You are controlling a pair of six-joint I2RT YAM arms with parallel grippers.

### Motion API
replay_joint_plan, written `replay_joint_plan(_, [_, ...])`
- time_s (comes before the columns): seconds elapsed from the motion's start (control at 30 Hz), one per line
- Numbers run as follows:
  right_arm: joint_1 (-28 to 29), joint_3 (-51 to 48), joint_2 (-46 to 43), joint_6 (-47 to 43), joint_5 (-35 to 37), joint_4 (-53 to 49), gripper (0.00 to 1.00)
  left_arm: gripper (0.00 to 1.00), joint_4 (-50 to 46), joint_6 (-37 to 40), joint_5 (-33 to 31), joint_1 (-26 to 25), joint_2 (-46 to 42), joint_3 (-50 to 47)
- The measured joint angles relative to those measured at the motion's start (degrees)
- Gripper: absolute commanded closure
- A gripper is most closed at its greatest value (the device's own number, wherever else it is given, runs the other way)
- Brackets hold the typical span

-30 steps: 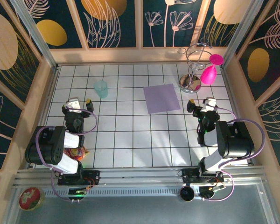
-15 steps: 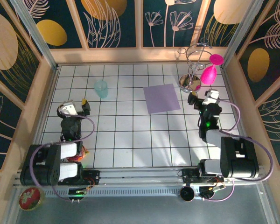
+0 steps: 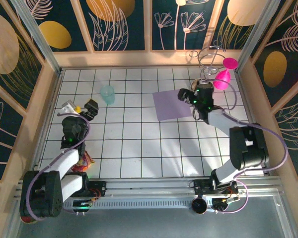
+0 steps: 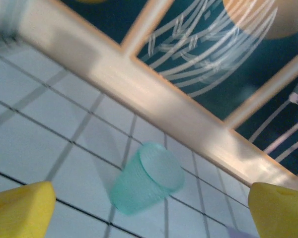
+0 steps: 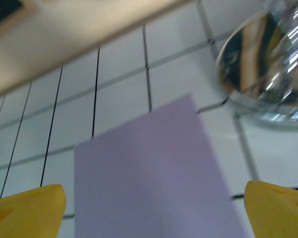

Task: Fold a paper plane with a square sheet of paper (pick it up from the middle)
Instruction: Move the square sheet of paper to the center of the table.

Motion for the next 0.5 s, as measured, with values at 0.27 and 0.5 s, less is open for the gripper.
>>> replay_joint_plan(0.27, [2.69, 11.72, 13.35, 6.10, -4.15, -6.93, 0.22, 0.01, 0.44, -11.17, 12.94, -0.42, 8.20, 1.18])
replay_joint_plan(0.5, [2.67, 22.56, 22.27, 7.54, -4.74, -12.81, 0.30, 0.01, -4.22, -13.07, 14.32, -5.75, 8.83, 4.35])
